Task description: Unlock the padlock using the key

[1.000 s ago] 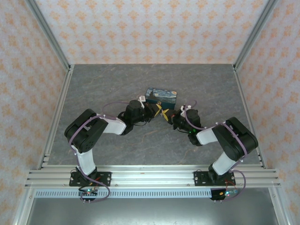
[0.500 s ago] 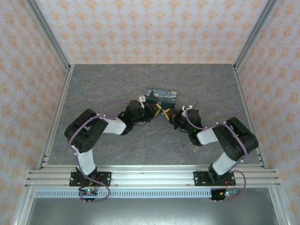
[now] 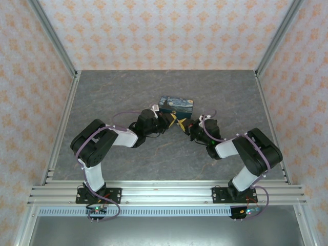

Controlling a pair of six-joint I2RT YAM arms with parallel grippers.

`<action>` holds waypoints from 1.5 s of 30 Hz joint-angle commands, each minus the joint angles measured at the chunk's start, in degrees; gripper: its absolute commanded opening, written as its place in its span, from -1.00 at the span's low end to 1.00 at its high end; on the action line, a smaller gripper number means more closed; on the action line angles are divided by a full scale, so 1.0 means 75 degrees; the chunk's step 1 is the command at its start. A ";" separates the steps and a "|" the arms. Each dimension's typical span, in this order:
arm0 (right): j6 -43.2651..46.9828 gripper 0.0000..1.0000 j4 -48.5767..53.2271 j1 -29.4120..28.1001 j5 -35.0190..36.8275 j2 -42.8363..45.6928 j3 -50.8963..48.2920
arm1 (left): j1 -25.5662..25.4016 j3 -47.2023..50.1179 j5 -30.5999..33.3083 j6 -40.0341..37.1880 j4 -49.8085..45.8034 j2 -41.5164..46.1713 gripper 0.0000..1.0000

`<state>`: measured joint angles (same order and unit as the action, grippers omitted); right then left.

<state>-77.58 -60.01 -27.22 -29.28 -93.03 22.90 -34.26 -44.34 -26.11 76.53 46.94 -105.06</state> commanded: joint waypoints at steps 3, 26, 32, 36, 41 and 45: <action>-0.0648 -1.00 -0.0833 -0.0091 0.0458 -0.0178 0.0368 | -0.0335 -0.0098 -0.0381 -0.0044 0.0086 0.0141 -1.00; -0.1151 -1.00 -0.1158 -0.0396 0.1204 -0.0381 0.0387 | -0.0436 -0.0029 -0.0046 0.0061 -0.0051 0.0213 -1.00; -0.1448 -1.00 -0.1477 -0.0392 0.1185 -0.0660 0.0678 | -0.0469 -0.0041 -0.0049 0.0067 -0.0047 0.0175 -1.00; -0.1913 -1.00 -0.2036 -0.0390 0.1220 -0.1108 0.0887 | -0.0494 -0.0062 -0.0048 0.0057 -0.0049 0.0145 -1.00; -0.2117 -1.00 -0.2306 -0.0424 0.1209 -0.1388 0.1089 | -0.0510 -0.0053 -0.0070 0.0038 -0.0065 0.0130 -1.00; -0.2148 -1.00 -0.2329 -0.0416 0.1279 -0.1320 0.1049 | -0.0511 -0.0022 -0.0081 0.0009 -0.0106 0.0120 -1.00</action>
<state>-92.18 -70.00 -30.26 -23.94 -103.13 27.16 -34.76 -44.34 -16.86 76.71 46.50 -105.06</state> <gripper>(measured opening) 0.043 0.103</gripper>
